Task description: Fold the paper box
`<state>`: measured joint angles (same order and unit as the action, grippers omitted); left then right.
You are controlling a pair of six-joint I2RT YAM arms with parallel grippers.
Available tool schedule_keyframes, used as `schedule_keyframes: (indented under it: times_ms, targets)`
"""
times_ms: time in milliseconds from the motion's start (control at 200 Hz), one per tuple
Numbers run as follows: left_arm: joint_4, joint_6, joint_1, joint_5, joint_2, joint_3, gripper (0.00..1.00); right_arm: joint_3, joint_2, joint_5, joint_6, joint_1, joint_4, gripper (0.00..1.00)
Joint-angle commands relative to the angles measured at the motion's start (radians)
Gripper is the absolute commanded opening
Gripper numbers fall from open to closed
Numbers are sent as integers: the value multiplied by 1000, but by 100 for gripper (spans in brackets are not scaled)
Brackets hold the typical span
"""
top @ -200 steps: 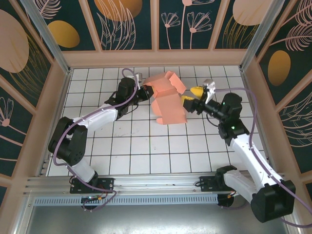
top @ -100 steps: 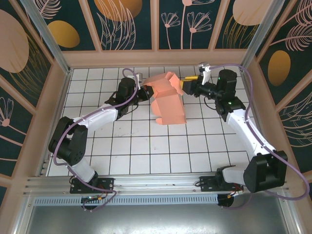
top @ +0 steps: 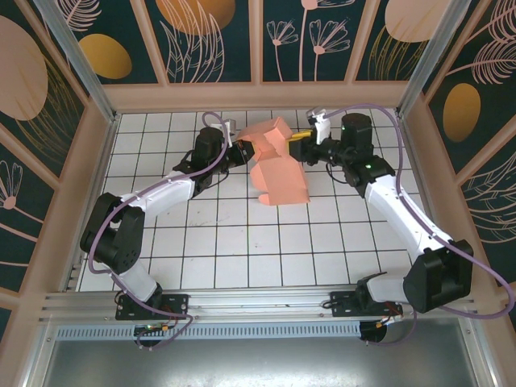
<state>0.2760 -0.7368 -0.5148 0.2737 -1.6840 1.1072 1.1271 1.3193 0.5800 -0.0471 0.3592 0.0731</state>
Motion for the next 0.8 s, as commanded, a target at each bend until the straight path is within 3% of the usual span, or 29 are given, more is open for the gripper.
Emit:
schedule_keyframes:
  times_ms: [0,796]
  targets:
    - [17,7,7,28,-14,33,0,47,24,-162,-85,44,56,37]
    - [21,0,7,49,-18,39,0,101,144,-798,-229,269,43,28]
